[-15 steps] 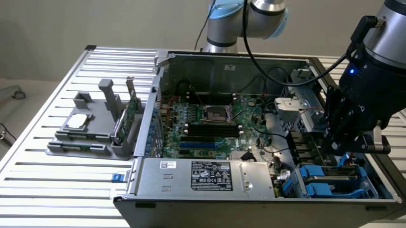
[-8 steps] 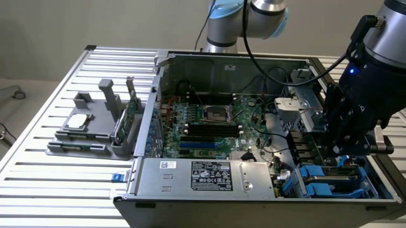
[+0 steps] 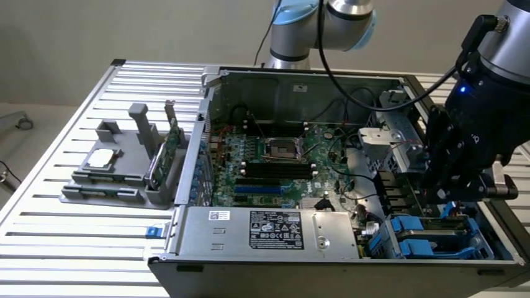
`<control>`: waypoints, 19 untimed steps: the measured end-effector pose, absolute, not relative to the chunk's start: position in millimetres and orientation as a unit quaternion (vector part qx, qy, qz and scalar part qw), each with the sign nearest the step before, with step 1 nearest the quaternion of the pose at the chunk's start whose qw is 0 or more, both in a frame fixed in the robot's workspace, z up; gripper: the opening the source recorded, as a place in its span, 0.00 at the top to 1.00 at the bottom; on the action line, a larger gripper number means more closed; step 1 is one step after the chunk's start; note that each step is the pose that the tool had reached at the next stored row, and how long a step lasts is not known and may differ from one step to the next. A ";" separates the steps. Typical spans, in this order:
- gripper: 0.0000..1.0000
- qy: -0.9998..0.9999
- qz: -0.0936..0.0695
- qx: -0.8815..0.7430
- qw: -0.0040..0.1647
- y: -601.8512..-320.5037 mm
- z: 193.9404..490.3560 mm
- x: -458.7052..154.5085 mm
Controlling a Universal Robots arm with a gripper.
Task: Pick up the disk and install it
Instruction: 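Insert the second disk wire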
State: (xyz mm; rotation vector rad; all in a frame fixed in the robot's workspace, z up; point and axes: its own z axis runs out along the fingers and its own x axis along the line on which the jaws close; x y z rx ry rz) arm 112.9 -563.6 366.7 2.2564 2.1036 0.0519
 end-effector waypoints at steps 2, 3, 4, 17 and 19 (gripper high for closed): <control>0.69 0.682 0.017 0.731 0.028 -563.6 366.7 114.1; 0.69 0.682 0.017 0.731 0.028 -563.6 366.6 114.7; 0.69 0.682 0.017 0.731 0.028 -563.6 366.6 115.2; 0.83 0.681 0.019 0.731 0.025 -564.2 366.6 116.0; 0.84 0.681 0.020 0.731 0.025 -564.3 366.5 116.0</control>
